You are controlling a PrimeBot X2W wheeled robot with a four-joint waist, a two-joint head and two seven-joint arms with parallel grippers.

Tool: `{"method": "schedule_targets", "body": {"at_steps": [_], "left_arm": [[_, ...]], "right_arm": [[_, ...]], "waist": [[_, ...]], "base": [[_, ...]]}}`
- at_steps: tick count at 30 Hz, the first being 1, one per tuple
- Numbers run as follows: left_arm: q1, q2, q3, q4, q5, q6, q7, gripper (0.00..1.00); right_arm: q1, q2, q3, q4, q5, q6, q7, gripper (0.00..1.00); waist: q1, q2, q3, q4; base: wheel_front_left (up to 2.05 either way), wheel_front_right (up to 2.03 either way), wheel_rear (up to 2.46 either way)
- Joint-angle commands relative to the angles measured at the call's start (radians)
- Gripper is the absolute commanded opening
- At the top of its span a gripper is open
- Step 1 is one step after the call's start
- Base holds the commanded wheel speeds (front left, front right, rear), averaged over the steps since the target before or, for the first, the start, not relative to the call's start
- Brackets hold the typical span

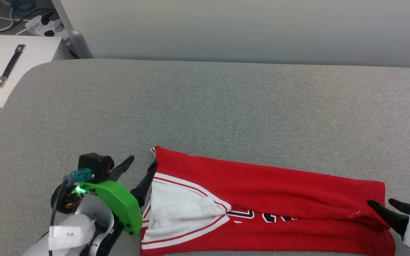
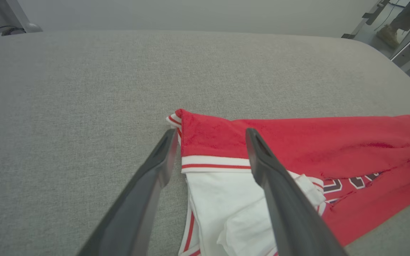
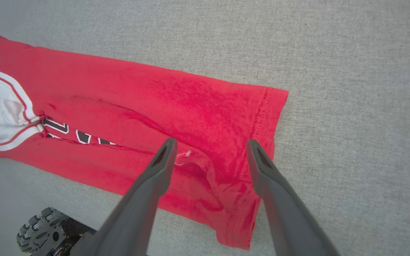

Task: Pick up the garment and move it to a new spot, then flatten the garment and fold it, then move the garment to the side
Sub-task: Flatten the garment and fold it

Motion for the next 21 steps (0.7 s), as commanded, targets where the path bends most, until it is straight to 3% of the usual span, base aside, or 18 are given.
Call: {"method": "schedule_targets", "body": {"at_steps": [1,5,8,12,13,14,15,21], "left_arm": [[0.016,-0.008,0.010,0.001,0.048,0.011,-0.062,1.00],[0.016,-0.043,0.050,0.011,0.123,0.038,-0.211,1.00],[0.022,-0.080,0.109,0.000,0.190,0.053,-0.236,1.00],[0.068,-0.159,0.279,-0.084,0.363,0.044,-0.238,1.00],[0.087,-0.181,0.326,-0.108,0.418,0.033,-0.238,1.00],[0.145,-0.242,0.435,-0.144,0.517,-0.013,-0.238,1.00],[0.163,-0.263,0.470,-0.153,0.551,-0.035,-0.238,1.00],[0.235,-0.361,0.589,-0.133,0.669,-0.173,-0.238,1.00]], "right_arm": [[0.015,0.027,-0.036,-0.008,-0.014,-0.001,0.026,1.00],[0.023,0.117,-0.161,0.003,-0.068,-0.001,0.107,1.00],[0.020,0.186,-0.245,0.013,-0.123,-0.001,0.162,1.00],[0.009,0.278,-0.341,0.026,-0.194,-0.001,0.229,1.00],[0.002,0.300,-0.365,0.028,-0.213,-0.001,0.242,1.00],[-0.008,0.341,-0.417,0.032,-0.259,-0.001,0.265,1.00],[-0.011,0.354,-0.433,0.033,-0.269,-0.001,0.274,1.00],[-0.023,0.385,-0.495,0.037,-0.311,-0.001,0.287,1.00]], "waist": [[0.0001,0.0000,0.007,0.004],[0.0001,0.0000,0.019,0.014],[0.0001,0.0000,0.031,0.025],[0.0001,0.0000,0.049,0.039],[0.0001,0.0000,0.054,0.042],[0.0001,0.0000,0.068,0.052],[0.0001,0.0000,0.073,0.054],[0.0001,0.0000,0.096,0.064]], "base": [[0.00,0.00,0.00],[0.00,0.00,0.00],[0.00,0.00,0.00],[0.00,0.00,0.00],[0.00,0.00,0.00],[0.00,0.00,0.00],[0.00,0.00,0.00],[0.00,0.00,0.00]]}}
